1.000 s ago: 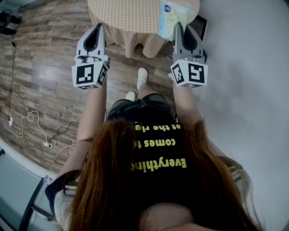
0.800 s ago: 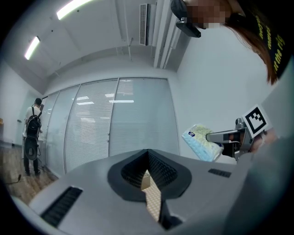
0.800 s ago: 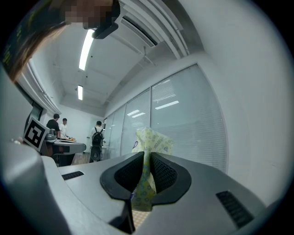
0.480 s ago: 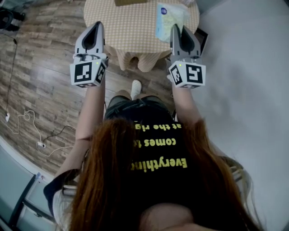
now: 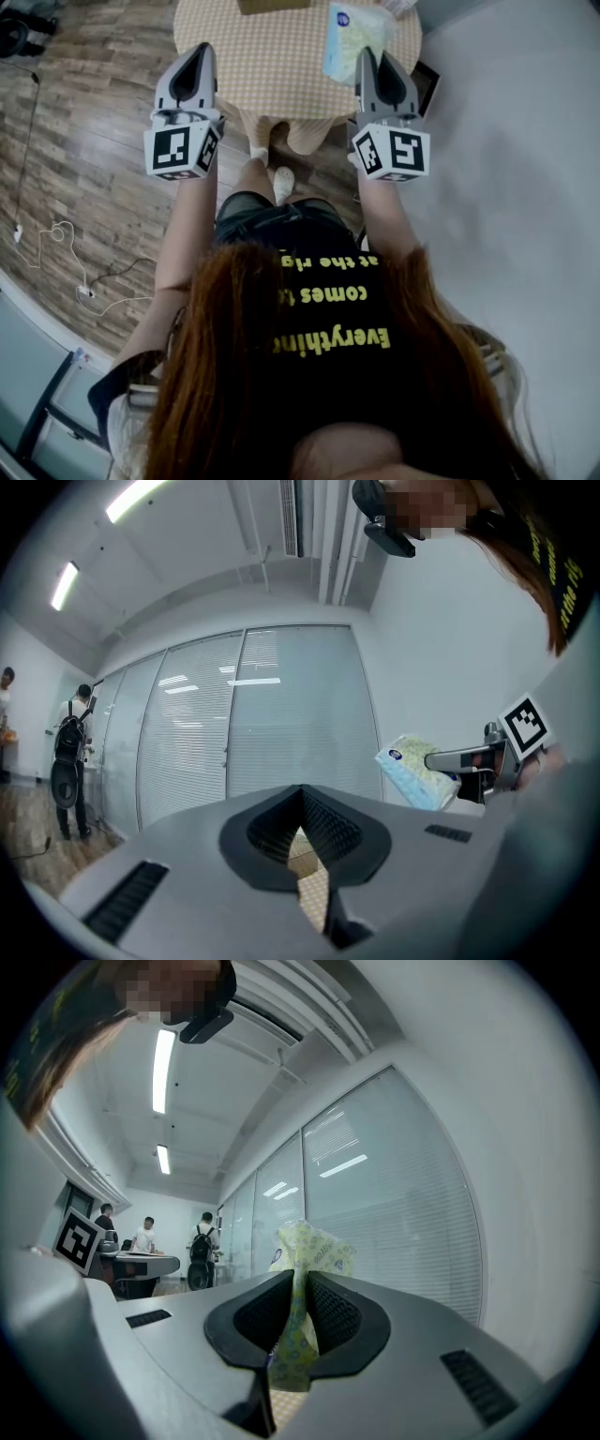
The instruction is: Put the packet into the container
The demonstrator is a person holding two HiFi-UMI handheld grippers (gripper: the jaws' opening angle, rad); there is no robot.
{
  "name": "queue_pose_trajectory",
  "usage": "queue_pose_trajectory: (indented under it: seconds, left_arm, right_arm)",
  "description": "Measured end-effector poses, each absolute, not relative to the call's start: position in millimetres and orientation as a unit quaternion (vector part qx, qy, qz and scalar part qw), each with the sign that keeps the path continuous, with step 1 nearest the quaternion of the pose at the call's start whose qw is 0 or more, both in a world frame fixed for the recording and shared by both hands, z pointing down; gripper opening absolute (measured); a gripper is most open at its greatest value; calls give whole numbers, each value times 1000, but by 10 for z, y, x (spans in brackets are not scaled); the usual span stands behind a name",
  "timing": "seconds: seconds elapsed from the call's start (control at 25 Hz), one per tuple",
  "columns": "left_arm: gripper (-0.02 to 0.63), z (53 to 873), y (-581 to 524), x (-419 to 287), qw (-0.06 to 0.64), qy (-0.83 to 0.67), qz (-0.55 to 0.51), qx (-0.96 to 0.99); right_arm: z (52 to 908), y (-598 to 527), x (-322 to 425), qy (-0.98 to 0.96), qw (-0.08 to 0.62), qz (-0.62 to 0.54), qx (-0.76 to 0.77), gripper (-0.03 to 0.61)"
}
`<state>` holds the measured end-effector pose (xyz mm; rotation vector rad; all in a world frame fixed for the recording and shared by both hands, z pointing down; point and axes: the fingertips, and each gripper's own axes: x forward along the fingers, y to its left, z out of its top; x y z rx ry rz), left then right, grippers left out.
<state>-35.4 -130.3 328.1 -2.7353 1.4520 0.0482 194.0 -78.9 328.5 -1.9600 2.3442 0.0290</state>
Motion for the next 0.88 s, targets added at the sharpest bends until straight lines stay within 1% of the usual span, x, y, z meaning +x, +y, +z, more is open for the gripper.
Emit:
queue_pose_trajectory:
  seconds: [0.36,0.56,0.64,0.8,0.88]
  left_arm:
    - [0,3356,-1687,-310,15,459,22,-888]
    - [0,3427,-2045,-240,17,445,22,-895]
    - [0,3420,-2304,-250,15,441,22,-897]
    - [0,3305,-3174,-246,4,435,20,-900]
    - [-1,3369,-3329,-184,5,427,19,-904]
  right_arm:
    - [3276,-1000,2019,749,45,11,-661,58]
    - [3342,-1301,2055,743,39,15,-668,58]
    - [3302,-1531,2023,741,36,18,-671,58]
    - [3131,-2369,2044,735,26,15,-677,58]
    - [3205,-2499,2103,729,26,13,-683,57]
